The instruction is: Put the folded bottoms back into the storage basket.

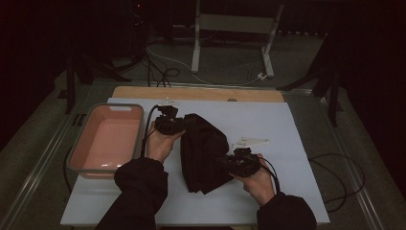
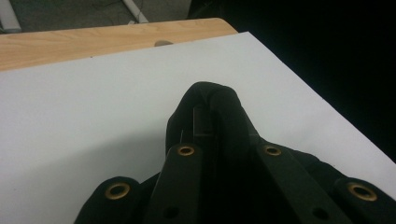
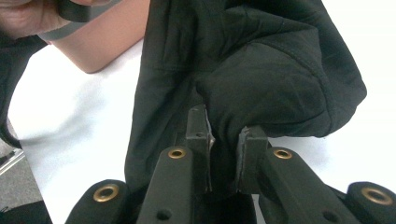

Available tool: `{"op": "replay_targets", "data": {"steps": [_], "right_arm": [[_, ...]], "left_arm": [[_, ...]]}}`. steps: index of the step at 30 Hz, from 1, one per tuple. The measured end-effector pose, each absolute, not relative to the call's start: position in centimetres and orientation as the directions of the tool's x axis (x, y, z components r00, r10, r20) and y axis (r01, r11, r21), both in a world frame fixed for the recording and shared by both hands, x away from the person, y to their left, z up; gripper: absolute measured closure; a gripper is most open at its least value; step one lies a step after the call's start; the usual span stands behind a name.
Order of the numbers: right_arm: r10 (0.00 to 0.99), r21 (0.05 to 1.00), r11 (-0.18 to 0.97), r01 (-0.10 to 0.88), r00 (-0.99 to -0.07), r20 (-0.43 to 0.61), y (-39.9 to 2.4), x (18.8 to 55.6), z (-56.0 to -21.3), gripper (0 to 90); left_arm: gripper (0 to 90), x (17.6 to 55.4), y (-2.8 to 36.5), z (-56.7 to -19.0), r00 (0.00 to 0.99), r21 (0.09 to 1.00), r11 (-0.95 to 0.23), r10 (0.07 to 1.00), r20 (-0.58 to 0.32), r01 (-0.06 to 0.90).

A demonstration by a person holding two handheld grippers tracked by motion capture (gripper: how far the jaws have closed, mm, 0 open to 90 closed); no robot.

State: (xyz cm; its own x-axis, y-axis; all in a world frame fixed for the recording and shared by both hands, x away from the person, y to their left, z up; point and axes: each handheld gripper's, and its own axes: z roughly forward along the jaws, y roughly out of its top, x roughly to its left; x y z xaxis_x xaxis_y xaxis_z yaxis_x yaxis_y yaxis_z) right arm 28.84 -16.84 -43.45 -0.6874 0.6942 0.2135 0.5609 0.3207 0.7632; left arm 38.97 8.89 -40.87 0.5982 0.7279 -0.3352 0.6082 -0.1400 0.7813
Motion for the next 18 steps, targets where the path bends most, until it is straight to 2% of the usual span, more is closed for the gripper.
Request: {"op": "replay_targets", "data": {"steps": [18], "right_arm": [[0.684, 0.769, 0.308, 0.561, -0.692, 0.231, -15.6, 29.6, -43.3, 79.3]], "left_arm": [[85.5, 39.3, 10.1, -39.7, 0.595, 0.788, -0.124, 0.729, -0.339, 0.603]]}}
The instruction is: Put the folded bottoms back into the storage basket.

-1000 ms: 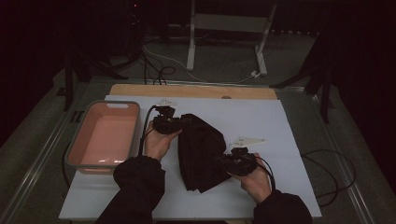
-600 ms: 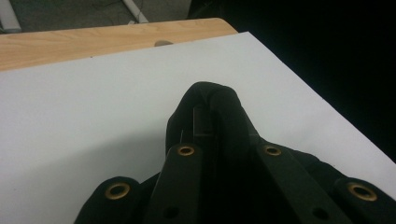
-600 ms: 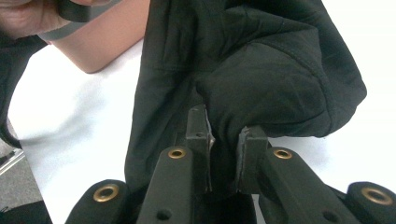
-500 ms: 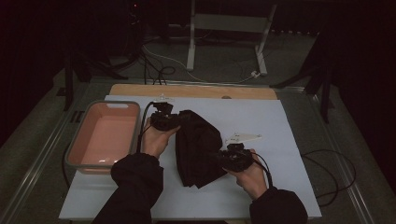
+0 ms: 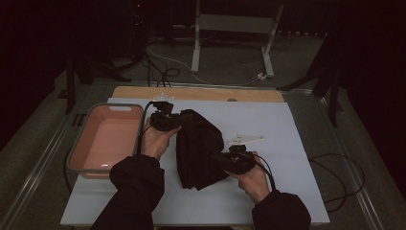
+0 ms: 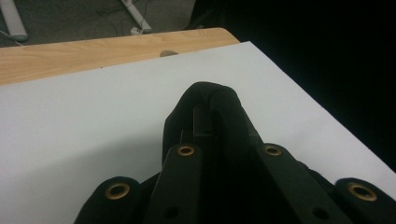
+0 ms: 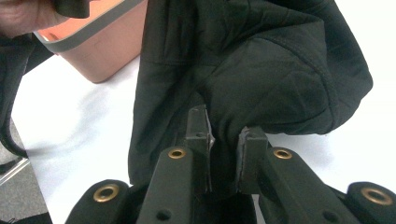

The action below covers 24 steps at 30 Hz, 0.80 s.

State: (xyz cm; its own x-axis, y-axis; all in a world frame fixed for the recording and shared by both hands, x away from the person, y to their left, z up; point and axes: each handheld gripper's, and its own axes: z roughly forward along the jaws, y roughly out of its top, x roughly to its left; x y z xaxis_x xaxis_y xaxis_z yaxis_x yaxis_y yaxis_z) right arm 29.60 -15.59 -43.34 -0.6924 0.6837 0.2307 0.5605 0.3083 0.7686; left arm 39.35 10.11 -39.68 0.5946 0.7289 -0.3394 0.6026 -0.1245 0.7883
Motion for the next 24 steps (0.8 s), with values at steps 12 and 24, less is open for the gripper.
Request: {"op": "replay_targets", "data": {"steps": [12, 24], "right_arm": [[0.671, 0.77, 0.297, 0.565, -0.697, 0.253, -14.3, 30.1, -43.2, 79.3], [0.662, 0.776, 0.29, 0.561, -0.703, 0.261, -12.9, 30.5, -42.9, 79.3]], "left_arm": [[85.5, 39.8, 11.0, -39.3, 0.591, 0.787, -0.111, 0.726, -0.353, 0.607], [85.5, 40.1, 11.4, -39.0, 0.601, 0.786, -0.105, 0.708, -0.371, 0.609]]}}
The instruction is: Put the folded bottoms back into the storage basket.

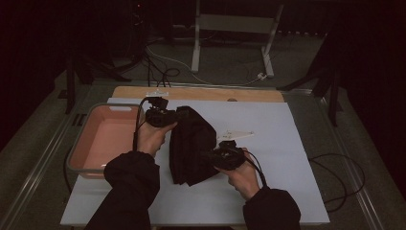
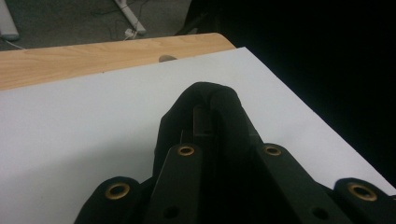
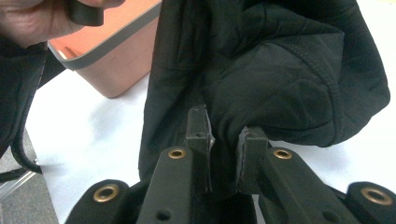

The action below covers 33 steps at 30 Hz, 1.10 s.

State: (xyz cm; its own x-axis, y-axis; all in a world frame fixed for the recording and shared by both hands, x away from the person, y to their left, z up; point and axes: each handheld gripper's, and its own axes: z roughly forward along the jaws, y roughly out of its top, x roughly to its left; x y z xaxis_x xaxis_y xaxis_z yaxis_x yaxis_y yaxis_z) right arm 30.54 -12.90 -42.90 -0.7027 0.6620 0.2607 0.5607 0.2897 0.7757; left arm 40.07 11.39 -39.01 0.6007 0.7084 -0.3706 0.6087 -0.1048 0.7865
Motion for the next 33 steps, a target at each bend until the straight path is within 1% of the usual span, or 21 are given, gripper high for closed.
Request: {"op": "replay_targets", "data": {"steps": [10, 19, 33], "right_arm": [[0.655, 0.785, 0.299, 0.542, -0.715, 0.245, -11.7, 31.2, -42.1, 79.3], [0.651, 0.789, 0.287, 0.543, -0.715, 0.255, -10.5, 31.9, -41.5, 79.3], [0.651, 0.799, 0.275, 0.535, -0.715, 0.254, -9.8, 32.4, -40.7, 79.3]], "left_arm": [[85.5, 40.3, 11.8, -38.5, 0.603, 0.789, -0.099, 0.704, -0.375, 0.607], [85.5, 40.7, 12.3, -38.0, 0.597, 0.792, -0.086, 0.707, -0.379, 0.604], [85.5, 41.3, 13.3, -36.9, 0.58, 0.795, -0.064, 0.72, -0.382, 0.603]]}}
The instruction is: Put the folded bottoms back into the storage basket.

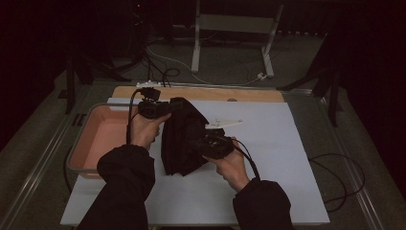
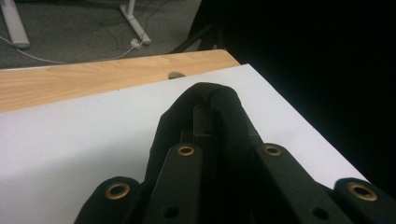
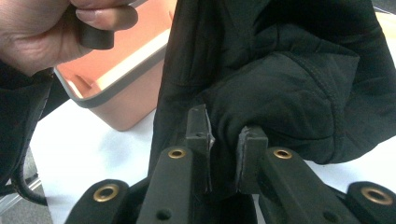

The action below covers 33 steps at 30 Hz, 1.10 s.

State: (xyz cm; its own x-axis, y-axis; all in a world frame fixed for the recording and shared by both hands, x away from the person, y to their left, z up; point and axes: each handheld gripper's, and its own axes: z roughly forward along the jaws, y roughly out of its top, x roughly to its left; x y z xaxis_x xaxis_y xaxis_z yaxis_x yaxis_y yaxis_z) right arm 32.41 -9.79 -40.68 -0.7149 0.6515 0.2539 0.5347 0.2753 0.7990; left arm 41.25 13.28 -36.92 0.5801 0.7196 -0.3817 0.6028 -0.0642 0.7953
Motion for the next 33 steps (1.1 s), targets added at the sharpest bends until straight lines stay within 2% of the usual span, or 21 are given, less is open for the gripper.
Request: {"op": "replay_targets", "data": {"steps": [33], "right_arm": [[0.62, 0.815, 0.288, 0.503, -0.747, 0.242, -8.2, 31.9, -39.9, 79.3]], "left_arm": [[85.5, 42.6, 15.5, -35.6, 0.553, 0.802, -0.047, 0.748, -0.366, 0.595]]}}
